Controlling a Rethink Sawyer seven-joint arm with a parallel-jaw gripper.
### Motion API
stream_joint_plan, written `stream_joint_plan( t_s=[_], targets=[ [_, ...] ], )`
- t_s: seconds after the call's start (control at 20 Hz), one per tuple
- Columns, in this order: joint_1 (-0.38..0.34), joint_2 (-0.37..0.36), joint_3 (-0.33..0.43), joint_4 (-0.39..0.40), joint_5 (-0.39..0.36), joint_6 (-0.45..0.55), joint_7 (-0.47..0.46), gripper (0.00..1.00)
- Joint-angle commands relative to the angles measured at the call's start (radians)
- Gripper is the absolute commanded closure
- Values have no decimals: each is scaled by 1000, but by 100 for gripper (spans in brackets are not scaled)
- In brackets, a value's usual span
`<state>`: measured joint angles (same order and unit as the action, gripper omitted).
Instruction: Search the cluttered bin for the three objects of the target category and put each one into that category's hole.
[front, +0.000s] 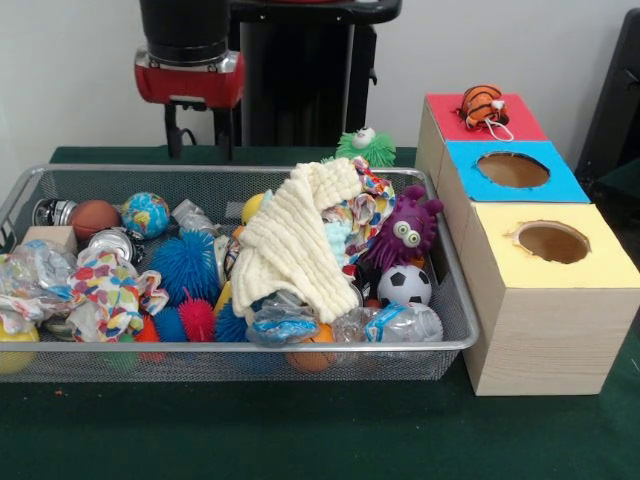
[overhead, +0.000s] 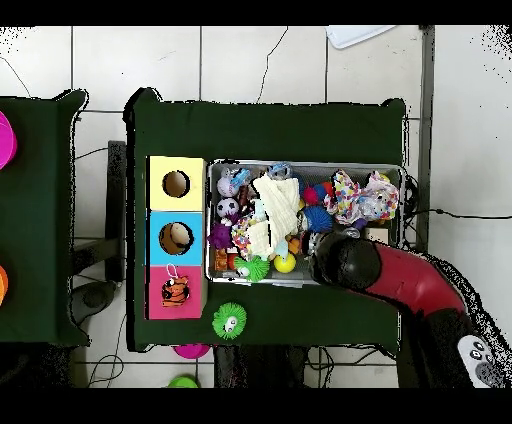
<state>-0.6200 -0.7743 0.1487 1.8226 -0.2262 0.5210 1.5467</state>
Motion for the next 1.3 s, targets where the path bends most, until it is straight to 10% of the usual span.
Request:
stream_joint_plan(
  t_s=[0.05,1.3],
  targets=[
    [-32,-12,14,-108,-94,35,-56,0],
    [-172,45,194,-348,-302,-13,-170,0]
  ],
)
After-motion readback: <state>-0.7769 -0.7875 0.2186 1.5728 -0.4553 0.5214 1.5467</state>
